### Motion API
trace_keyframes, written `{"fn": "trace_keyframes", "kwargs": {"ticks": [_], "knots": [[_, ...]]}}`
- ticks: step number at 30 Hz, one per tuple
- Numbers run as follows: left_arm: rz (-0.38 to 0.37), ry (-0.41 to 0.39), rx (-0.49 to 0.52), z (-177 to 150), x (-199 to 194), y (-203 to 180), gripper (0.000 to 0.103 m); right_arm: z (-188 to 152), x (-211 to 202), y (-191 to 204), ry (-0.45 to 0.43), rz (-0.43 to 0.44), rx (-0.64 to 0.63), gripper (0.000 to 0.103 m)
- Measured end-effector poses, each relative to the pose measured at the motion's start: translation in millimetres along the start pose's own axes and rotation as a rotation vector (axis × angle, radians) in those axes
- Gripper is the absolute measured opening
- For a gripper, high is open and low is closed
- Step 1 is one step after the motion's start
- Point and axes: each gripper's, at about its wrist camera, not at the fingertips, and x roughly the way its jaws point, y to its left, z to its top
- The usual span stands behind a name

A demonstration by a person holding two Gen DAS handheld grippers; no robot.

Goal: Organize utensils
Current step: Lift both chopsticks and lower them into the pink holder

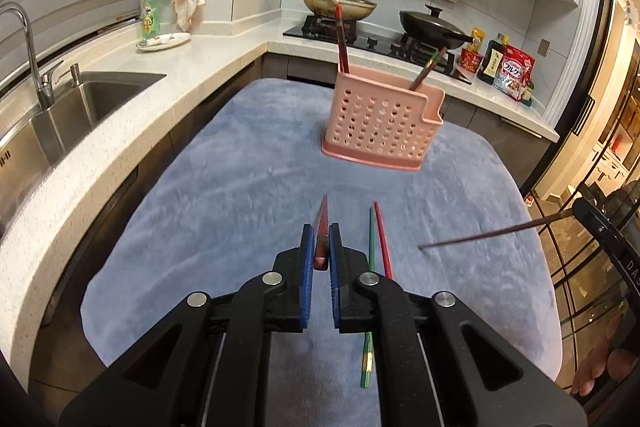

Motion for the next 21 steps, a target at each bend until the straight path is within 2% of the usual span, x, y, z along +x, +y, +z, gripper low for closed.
{"fn": "trace_keyframes", "kwargs": {"ticks": [12,21], "knots": [[0.009,-0.09,0.02,64.5,2.3,-5.8,0.007,48.2,19.1,-6.1,-0.055,0.039,0.026,0.007],[-0.005,-0.158,0.051,117.3,1.1,-20.1,0.007,97.8,43.8,-9.7,-0.092,0.12,0.079,0.007]]}}
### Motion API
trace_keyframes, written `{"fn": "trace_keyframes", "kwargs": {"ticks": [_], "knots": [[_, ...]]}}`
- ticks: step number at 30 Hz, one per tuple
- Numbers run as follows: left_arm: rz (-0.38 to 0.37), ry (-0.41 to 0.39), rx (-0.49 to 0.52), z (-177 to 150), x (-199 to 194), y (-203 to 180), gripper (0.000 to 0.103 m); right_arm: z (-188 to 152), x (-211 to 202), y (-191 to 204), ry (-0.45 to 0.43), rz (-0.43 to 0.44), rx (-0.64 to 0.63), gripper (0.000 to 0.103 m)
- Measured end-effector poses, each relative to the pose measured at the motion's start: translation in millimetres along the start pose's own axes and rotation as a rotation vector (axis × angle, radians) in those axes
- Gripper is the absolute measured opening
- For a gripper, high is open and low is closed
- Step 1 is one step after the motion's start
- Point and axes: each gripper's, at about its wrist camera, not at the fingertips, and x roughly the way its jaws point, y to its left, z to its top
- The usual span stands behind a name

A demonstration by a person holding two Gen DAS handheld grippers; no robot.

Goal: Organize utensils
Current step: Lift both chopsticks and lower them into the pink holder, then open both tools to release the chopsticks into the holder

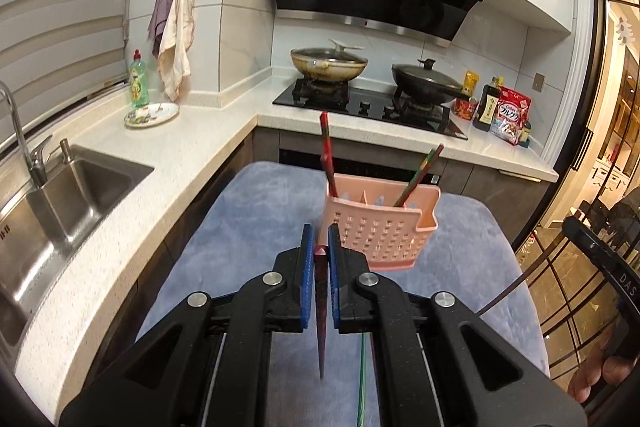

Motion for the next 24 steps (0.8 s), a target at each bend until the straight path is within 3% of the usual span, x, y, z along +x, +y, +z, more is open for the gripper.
{"fn": "trace_keyframes", "kwargs": {"ticks": [7,14,24], "knots": [[-0.024,-0.087,0.007,51.3,5.4,-13.6,0.007,47.2,27.6,-4.0,-0.048,0.058,0.057,0.007],[-0.036,-0.209,-0.025,107.1,15.6,-18.3,0.007,93.4,62.2,-5.3,-0.118,0.044,0.058,0.007],[-0.034,-0.32,-0.013,154.4,42.2,-30.7,0.007,123.5,115.6,1.4,-0.146,0.016,0.026,0.007]]}}
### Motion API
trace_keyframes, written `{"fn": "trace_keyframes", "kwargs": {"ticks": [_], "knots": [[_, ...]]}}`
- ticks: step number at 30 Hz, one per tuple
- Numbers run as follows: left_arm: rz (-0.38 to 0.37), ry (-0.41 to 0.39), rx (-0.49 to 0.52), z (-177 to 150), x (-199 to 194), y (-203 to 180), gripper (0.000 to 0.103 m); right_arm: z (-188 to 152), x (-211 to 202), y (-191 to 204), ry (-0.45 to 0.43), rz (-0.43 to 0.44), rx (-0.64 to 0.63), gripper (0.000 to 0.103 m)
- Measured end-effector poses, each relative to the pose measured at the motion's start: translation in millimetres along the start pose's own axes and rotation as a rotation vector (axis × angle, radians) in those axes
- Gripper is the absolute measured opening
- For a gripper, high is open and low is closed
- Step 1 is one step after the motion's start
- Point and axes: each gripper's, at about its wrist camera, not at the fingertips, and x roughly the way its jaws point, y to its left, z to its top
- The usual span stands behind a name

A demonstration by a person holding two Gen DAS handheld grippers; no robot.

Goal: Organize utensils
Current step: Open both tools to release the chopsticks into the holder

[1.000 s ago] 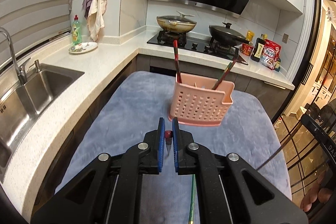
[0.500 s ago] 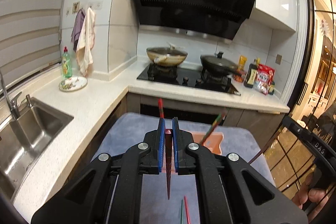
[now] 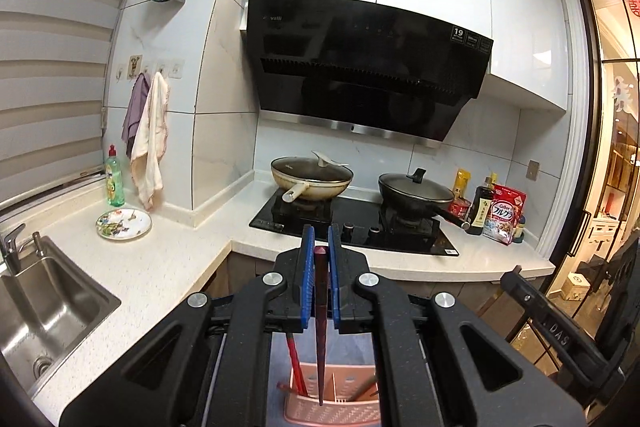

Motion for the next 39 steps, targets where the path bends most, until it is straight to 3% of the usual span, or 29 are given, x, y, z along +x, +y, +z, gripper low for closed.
{"fn": "trace_keyframes", "kwargs": {"ticks": [10,24,26,28,33,39], "knots": [[0.009,0.083,-0.027,-41.0,50.4,12.0,0.007,-42.4,38.2,-9.0,0.095,-0.017,-0.014,0.007],[0.02,0.187,-0.022,-87.2,66.7,21.2,0.008,-77.9,54.1,-11.5,0.175,-0.049,-0.035,0.01],[0.03,0.194,-0.022,-88.4,64.0,22.4,0.017,-75.8,51.4,-11.7,0.173,-0.05,-0.031,0.014],[0.038,0.196,-0.026,-88.7,59.9,24.2,0.032,-73.4,46.2,-12.6,0.168,-0.048,-0.024,0.014],[0.051,0.182,-0.025,-86.9,43.8,23.8,0.05,-68.2,27.2,-11.3,0.149,-0.044,-0.021,0.014],[0.07,0.163,-0.002,-88.4,19.9,17.5,0.062,-70.4,-3.1,-9.5,0.143,-0.036,-0.03,0.017]]}}
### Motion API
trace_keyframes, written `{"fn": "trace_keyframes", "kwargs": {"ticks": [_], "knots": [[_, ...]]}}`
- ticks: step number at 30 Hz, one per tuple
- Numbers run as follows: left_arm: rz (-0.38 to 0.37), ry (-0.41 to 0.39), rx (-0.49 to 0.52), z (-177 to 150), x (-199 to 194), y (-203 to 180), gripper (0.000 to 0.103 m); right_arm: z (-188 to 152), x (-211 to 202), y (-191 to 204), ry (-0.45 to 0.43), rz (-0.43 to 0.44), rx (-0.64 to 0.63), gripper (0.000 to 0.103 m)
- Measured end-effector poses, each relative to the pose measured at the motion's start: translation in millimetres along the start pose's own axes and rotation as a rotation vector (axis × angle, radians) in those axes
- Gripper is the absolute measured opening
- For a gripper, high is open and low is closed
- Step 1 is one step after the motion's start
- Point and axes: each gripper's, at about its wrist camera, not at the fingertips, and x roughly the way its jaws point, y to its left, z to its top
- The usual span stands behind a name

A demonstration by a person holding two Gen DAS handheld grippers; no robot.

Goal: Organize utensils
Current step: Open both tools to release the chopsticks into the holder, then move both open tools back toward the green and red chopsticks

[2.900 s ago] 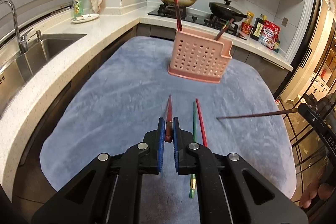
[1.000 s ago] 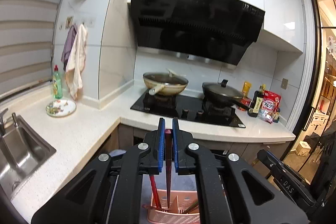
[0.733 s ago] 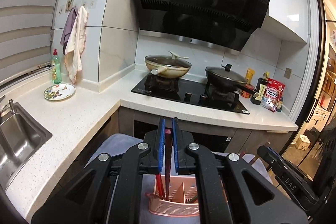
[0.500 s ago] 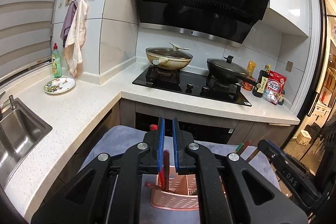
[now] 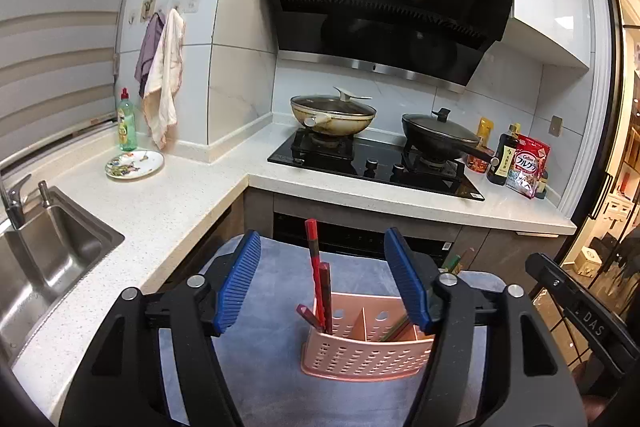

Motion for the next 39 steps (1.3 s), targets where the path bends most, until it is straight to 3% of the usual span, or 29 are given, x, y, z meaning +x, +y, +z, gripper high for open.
{"fn": "trace_keyframes", "kwargs": {"ticks": [7,15,19,22,39], "knots": [[0.01,-0.009,0.036,-9.8,-33.3,-6.4,0.062,-8.4,-38.4,7.1,0.001,0.015,-0.019,0.02],[0.049,0.033,0.084,-40.0,-71.7,-10.5,0.063,-36.8,-84.9,29.8,0.016,0.033,-0.088,0.021],[0.074,0.065,0.098,-60.3,-85.2,-6.9,0.065,-66.3,-104.2,40.6,0.049,0.037,-0.12,0.028],[0.084,0.102,0.092,-81.7,-95.5,-0.5,0.069,-93.0,-113.1,48.7,0.088,0.027,-0.15,0.028],[0.152,0.31,0.07,-202.4,-114.8,32.6,0.069,-239.4,-126.8,51.9,0.355,-0.022,-0.151,0.028]]}}
